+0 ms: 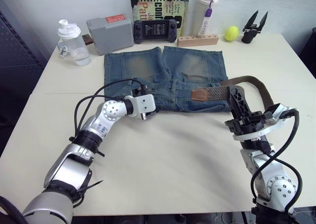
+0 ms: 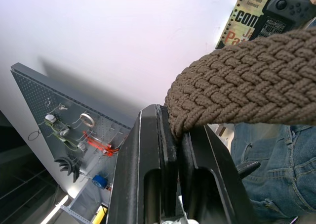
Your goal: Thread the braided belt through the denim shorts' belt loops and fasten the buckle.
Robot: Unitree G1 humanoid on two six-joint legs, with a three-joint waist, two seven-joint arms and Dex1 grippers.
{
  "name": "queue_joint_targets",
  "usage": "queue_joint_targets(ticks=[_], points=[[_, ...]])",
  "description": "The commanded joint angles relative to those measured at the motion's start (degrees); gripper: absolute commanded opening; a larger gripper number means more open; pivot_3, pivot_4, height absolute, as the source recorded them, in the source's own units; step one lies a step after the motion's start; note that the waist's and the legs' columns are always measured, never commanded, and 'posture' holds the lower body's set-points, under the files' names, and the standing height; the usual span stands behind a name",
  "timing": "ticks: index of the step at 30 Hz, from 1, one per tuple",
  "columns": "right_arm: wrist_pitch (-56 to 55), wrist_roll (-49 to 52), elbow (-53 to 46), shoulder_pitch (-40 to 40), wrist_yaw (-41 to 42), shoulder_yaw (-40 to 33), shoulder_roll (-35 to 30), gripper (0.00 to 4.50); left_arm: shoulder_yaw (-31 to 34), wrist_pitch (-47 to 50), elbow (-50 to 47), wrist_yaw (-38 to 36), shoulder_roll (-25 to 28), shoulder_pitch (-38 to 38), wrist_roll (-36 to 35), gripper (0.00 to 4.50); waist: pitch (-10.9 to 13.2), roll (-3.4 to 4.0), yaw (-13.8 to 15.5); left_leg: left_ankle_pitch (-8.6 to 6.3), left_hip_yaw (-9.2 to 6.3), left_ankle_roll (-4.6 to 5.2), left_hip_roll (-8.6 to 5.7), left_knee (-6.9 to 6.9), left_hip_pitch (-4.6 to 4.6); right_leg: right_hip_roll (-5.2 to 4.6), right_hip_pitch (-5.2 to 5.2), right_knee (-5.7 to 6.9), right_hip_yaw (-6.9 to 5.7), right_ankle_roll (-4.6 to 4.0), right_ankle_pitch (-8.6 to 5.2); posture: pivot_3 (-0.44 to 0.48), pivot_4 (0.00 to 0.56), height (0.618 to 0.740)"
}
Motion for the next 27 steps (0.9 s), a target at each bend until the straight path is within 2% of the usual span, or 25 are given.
queue_joint_targets(ticks=[1,3,5,8,9,12,16,19,21,24,27], points=[[-0.55,1.23,-3.30,0.51,0.56,-0.28,0.30,0.00,0.82,-4.93,3.72,1.85,-0.47,-0.97,1.77,3.61,0.00,0.00,0.00,0.01,0.00,0.02,0.00,0.00,0.00,-0.01,0.00,0.00,0.00,0.02,0.01,0.000,0.150,0.726],[-0.76,1.12,-3.43,0.68,0.48,-0.26,0.39,0.00,1.40,-6.36,4.22,1.28,-0.53,-0.81,1.57,2.68,0.00,-0.01,0.00,0.02,0.00,0.03,0.00,0.00,0.00,-0.03,0.00,0.00,0.00,0.02,0.01,0.000,0.150,0.726],[-0.95,1.00,-3.47,0.79,0.37,-0.33,0.44,0.00,1.87,-6.50,3.86,0.98,-0.28,-0.15,1.44,1.95,0.00,-0.01,0.00,0.02,0.00,0.03,0.00,0.00,-0.02,-0.03,-0.02,0.00,0.00,0.02,0.01,0.000,0.150,0.726],[-1.23,0.67,-3.41,0.88,0.03,-0.43,0.44,0.00,2.45,-6.46,2.02,0.79,0.50,1.47,1.55,0.52,0.00,-0.01,-0.05,0.02,0.00,0.03,0.00,0.00,-0.01,-0.03,-0.02,0.00,0.00,0.02,0.01,0.000,0.150,0.726],[-1.31,0.41,-3.38,0.89,-0.17,-0.50,0.32,0.00,3.07,-6.44,0.40,0.93,0.91,2.68,1.23,0.22,0.00,-0.01,-0.06,0.02,-0.01,0.03,0.01,0.00,-0.01,-0.03,-0.02,0.00,0.00,0.02,0.01,0.000,0.150,0.726],[-1.51,-0.46,-3.25,0.85,-0.65,-0.71,-0.11,0.00,4.84,-6.04,-5.26,0.45,2.40,6.61,0.41,0.22,0.00,0.00,-0.34,0.02,0.00,0.03,0.03,-0.01,-0.01,-0.03,-0.04,0.00,0.00,0.02,0.01,0.000,0.150,0.726],[-1.79,-3.56,-2.65,0.59,-2.18,-1.64,-2.48,0.00,11.04,-0.98,-24.70,-0.45,5.28,18.00,-4.48,0.22,0.01,0.01,-0.92,0.02,0.01,0.03,0.05,-0.14,0.00,-0.04,-0.10,0.01,0.00,0.02,0.01,0.000,0.150,0.726],[-1.69,-6.30,-1.25,-0.33,-2.89,-3.28,-6.10,0.00,16.46,3.61,-42.42,0.05,6.92,32.20,-7.57,0.22,0.01,0.02,-1.53,0.00,-0.17,0.03,0.12,-0.18,0.01,-0.13,-0.15,0.00,0.01,0.02,0.01,0.000,0.150,0.726],[-1.41,-6.64,-0.17,-0.84,-2.91,-4.32,-7.95,0.00,18.82,6.36,-50.26,0.70,6.84,39.84,-8.13,0.22,0.03,0.04,-1.45,-0.01,-0.38,0.05,0.22,-0.20,0.04,-0.17,-0.14,0.00,0.03,0.02,0.01,0.000,0.150,0.726],[0.05,-6.25,1.59,-1.33,-2.49,-5.65,-10.90,0.00,21.65,7.93,-58.59,0.77,6.69,50.43,-9.62,0.22,0.03,0.05,-1.16,-0.01,-0.39,0.05,0.29,-0.16,0.04,-0.17,-0.10,-0.01,0.05,0.02,0.01,0.000,0.150,0.726],[1.72,-5.50,3.20,-1.48,-1.53,-6.29,-12.97,0.00,22.42,8.52,-61.95,-0.70,7.42,57.26,-10.15,0.22,0.05,0.09,-0.49,-0.02,-0.40,0.07,0.31,-0.15,0.06,-0.19,-0.08,-0.02,0.07,0.02,0.01,0.000,0.150,0.726]])
